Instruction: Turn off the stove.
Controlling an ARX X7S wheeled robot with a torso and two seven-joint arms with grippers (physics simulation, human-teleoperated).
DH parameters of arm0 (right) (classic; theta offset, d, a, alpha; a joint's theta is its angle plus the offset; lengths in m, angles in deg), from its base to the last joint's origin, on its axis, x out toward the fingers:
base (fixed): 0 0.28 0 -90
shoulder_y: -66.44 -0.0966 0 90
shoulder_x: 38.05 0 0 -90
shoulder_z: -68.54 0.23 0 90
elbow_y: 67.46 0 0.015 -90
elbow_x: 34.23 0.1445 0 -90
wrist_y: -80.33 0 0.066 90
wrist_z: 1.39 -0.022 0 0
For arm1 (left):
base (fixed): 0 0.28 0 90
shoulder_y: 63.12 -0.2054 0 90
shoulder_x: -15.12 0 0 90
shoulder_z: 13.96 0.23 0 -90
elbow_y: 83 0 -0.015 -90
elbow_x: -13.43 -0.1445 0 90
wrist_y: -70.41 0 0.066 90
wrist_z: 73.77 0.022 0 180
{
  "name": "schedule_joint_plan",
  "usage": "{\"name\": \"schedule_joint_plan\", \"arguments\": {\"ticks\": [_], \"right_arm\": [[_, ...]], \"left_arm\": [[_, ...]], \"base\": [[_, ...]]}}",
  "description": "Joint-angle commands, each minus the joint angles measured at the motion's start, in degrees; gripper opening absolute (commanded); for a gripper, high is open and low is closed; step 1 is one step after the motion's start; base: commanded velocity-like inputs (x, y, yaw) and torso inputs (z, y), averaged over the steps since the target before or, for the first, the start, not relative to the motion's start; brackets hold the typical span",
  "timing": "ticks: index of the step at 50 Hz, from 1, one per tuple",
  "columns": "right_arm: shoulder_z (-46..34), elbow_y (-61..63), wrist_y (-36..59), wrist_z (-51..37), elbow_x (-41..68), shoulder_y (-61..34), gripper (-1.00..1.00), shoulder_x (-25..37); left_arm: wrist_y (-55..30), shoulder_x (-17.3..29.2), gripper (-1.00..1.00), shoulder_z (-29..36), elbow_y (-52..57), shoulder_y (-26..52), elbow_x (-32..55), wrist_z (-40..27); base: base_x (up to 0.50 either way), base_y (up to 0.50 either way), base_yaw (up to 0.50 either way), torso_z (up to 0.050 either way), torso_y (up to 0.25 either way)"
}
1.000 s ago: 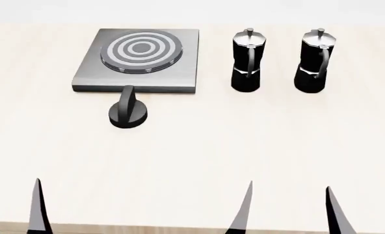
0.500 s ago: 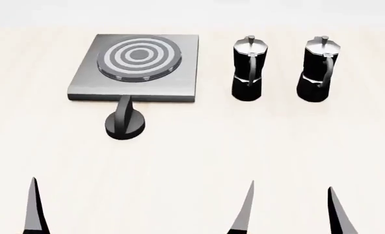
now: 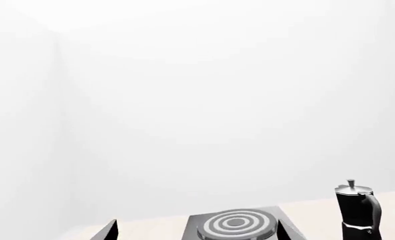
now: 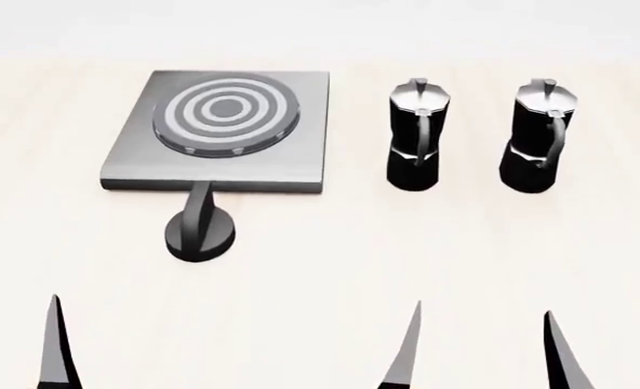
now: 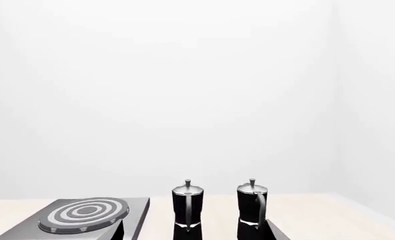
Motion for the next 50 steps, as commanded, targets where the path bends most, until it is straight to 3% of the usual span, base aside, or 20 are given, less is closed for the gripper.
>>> {"name": "schedule_joint_plan", "arguments": {"ticks": [1,50], "right_arm": [[-0.3,0.0,-0.1,-0.4,0.3,0.0,1.00,0.4],[-1.8,-0.4,0.0,-2.1,1.7,-0.6,1.00,2.2]], "left_arm": [[0.0,0.3,1.00,0.2,-0.1,0.1,0.2,-0.4],[0.2,1.4,1.00,1.3,-0.3,0.3,0.9,-1.8]], "base": [[0.16,0.00,0.00,0.000,0.000],[0.17,0.00,0.00,0.000,0.000]]}}
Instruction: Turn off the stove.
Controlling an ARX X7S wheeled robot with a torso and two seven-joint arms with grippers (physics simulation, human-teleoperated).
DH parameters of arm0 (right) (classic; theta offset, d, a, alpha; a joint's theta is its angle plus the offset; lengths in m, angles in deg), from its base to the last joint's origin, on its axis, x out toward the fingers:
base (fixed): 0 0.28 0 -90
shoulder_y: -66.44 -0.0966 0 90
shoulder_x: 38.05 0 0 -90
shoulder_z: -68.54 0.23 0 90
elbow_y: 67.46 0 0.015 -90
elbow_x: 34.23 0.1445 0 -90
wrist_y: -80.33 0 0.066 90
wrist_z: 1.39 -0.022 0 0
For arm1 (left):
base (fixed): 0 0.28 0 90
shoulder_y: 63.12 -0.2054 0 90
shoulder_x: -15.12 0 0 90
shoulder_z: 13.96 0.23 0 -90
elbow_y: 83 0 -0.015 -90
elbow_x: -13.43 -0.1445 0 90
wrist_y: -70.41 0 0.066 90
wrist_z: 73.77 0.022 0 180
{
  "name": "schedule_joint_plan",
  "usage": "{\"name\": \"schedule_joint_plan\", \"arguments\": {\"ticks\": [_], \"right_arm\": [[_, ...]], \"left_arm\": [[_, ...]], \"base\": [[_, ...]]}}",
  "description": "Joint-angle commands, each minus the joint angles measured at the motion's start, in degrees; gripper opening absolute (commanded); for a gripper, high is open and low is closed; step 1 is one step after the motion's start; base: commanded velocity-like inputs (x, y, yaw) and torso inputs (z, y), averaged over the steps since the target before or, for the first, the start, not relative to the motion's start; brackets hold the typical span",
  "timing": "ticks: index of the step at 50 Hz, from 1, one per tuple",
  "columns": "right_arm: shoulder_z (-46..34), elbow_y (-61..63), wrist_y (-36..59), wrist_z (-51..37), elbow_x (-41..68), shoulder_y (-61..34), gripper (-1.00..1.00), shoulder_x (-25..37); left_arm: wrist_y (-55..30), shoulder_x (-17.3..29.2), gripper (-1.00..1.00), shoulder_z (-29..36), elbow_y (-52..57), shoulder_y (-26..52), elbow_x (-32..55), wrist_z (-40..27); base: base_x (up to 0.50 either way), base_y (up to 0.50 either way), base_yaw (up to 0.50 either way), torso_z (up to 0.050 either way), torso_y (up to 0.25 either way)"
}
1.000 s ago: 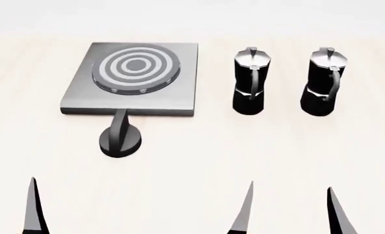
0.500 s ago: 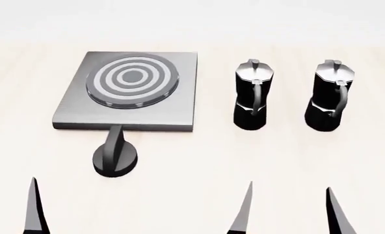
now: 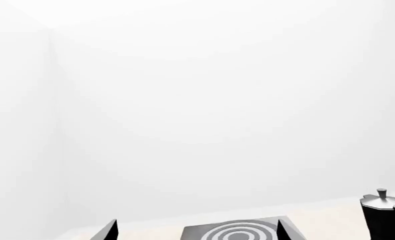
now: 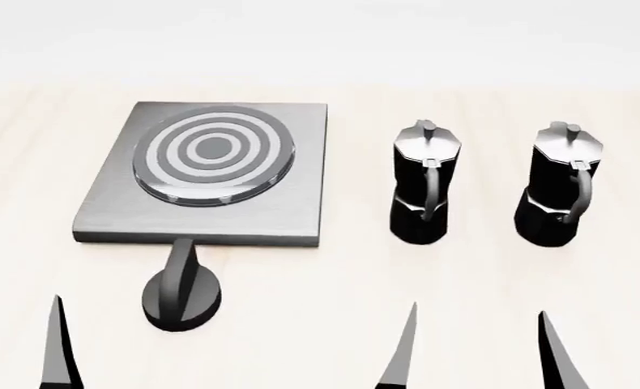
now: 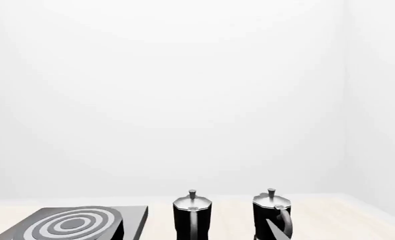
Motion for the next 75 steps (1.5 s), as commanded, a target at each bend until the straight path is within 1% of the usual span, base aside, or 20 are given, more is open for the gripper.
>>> {"name": "schedule_joint_plan", "arguments": {"ticks": [1,57,71,75], "right_arm": [[-0.4,-0.1,0.0,-0.4,0.2,-0.1,1.00,0.4],[-1.6,-0.6,-0.9,-1.6,1.2,-0.5,1.00,2.0],[-2.2,-0.7,-0.9,-1.8,1.1,-0.4,1.00,2.4],[-2.2,-0.7,-1.0,-1.9,1.1,-0.4,1.00,2.4]], "left_arm": [[0.0,0.3,1.00,0.2,0.0,0.0,0.2,-0.3],[0.5,1.3,1.00,1.3,-0.9,0.4,0.6,-1.6],[0.7,1.8,1.00,2.1,-1.1,0.4,0.0,-1.6],[0.6,1.9,1.00,2.3,-1.1,0.4,-0.1,-1.6]], "base": [[0.17,0.00,0.00,0.000,0.000],[0.17,0.00,0.00,0.000,0.000],[0.02,0.00,0.00,0.000,0.000],[0.00,0.00,0.00,-0.001,-0.151]]}}
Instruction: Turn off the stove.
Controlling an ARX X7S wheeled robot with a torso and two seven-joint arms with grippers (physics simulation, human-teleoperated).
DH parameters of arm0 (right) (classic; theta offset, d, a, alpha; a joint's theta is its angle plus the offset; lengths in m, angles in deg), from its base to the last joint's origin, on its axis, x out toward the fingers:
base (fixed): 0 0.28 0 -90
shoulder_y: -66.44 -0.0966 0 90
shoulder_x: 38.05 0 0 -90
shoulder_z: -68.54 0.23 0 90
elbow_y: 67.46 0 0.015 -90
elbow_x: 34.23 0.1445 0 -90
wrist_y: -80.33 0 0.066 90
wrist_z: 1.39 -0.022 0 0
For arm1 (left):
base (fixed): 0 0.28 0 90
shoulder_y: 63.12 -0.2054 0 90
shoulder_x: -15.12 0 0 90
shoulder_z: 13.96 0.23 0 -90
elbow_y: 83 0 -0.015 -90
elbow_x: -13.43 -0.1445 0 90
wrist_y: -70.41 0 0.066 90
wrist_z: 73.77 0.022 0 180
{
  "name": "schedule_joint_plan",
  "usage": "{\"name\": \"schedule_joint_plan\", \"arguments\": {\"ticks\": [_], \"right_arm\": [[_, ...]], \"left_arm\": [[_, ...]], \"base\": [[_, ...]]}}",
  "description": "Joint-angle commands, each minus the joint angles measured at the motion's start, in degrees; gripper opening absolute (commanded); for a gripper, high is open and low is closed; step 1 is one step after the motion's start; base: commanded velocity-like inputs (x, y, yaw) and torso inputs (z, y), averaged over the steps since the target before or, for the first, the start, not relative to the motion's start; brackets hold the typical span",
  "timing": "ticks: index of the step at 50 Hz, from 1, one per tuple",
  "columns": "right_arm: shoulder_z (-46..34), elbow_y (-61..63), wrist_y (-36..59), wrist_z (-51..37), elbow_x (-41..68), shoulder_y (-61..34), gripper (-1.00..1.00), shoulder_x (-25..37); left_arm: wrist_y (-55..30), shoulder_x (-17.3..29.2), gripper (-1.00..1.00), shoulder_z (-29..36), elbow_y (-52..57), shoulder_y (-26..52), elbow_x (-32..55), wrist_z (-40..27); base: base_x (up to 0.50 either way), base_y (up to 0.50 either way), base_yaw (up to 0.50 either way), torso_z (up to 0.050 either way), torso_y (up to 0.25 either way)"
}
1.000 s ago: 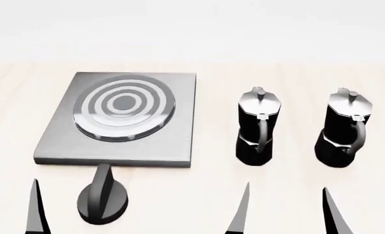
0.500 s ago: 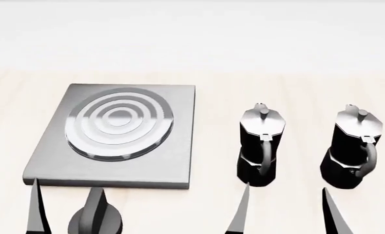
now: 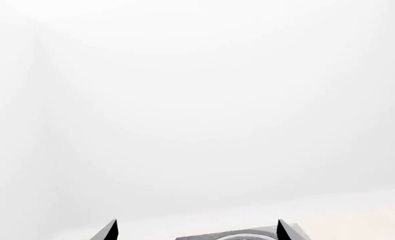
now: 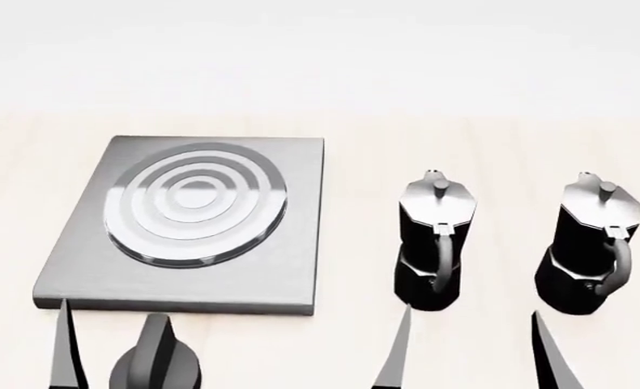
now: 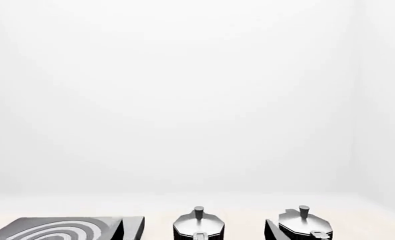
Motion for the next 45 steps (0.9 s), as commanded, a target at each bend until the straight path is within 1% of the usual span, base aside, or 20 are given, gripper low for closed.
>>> {"name": "schedule_joint_plan", "arguments": {"ticks": [1,30,45], "right_arm": [[-0.3,-0.1,-0.1,-0.2,0.0,0.0,1.00,0.3],[-0.9,0.0,-0.5,-0.6,0.2,0.1,1.00,0.9],[-1.2,-0.1,-0.7,-0.7,0.4,0.1,1.00,1.2]], "left_arm": [[0.1,0.3,1.00,0.5,-0.2,0.0,-0.3,-0.1],[-0.4,0.6,1.00,0.8,-0.2,0.2,0.0,-0.6],[-0.5,0.8,1.00,1.0,-0.3,0.3,0.1,-0.9]], "base": [[0.00,0.00,0.00,-0.004,-0.197],[0.00,0.00,0.00,-0.004,-0.194],[0.00,0.00,0.00,-0.005,-0.158]]}}
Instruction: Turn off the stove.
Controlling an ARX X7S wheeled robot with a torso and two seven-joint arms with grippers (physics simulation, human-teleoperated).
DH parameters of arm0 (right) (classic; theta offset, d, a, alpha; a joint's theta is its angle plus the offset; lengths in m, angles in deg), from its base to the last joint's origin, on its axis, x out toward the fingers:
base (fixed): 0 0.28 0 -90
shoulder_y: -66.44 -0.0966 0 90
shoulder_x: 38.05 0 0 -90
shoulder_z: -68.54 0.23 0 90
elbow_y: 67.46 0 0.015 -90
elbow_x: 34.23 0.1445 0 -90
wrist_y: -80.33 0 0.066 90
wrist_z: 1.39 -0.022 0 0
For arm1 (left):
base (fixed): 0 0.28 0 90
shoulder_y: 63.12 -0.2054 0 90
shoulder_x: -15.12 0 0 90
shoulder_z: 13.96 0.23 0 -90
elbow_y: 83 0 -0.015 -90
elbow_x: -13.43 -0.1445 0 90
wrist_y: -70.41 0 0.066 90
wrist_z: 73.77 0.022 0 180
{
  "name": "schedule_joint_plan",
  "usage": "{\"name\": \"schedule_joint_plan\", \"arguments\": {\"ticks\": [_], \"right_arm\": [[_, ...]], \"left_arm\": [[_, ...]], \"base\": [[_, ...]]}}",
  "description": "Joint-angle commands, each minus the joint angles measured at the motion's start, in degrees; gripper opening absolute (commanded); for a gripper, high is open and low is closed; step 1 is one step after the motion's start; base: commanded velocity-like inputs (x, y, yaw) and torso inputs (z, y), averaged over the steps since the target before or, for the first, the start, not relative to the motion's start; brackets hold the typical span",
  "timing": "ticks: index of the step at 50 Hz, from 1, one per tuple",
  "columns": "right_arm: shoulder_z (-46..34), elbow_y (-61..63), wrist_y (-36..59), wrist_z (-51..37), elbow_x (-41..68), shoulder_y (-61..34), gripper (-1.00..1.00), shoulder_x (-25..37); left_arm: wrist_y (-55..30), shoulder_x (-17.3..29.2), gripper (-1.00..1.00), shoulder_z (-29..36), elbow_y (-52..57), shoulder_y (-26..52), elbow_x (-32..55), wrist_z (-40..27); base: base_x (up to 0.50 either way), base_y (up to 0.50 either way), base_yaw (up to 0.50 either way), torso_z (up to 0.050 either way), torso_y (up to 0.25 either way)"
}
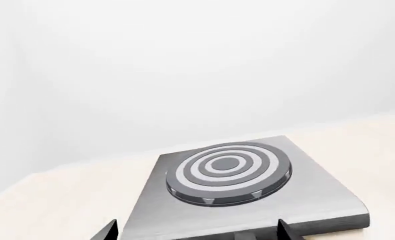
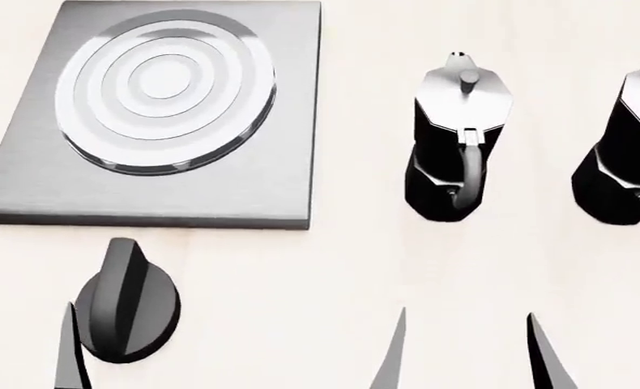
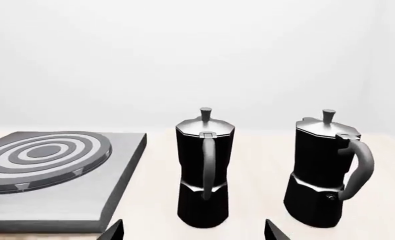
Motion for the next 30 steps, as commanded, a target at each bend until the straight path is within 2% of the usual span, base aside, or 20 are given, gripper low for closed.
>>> {"name": "schedule_joint_plan", "arguments": {"ticks": [1,10,30], "right_arm": [[-0.3,-0.1,-0.1,-0.1,0.1,0.0,1.00,0.2],[-0.4,-0.3,-0.2,-0.2,0.3,-0.1,1.00,0.3],[-0.7,-0.8,-0.4,-0.4,0.5,-0.2,1.00,0.6]], "left_arm": [[0.0,0.1,1.00,0.2,-0.1,0.1,0.1,-0.2],[0.3,0.2,1.00,0.5,-0.4,0.1,0.2,-0.2],[1.8,-0.8,1.00,4.2,3.0,0.9,-0.6,0.4]], "base": [[0.00,0.00,0.00,-0.005,-0.139],[0.00,0.00,0.00,-0.003,-0.112],[0.00,0.00,0.00,0.000,0.000]]}}
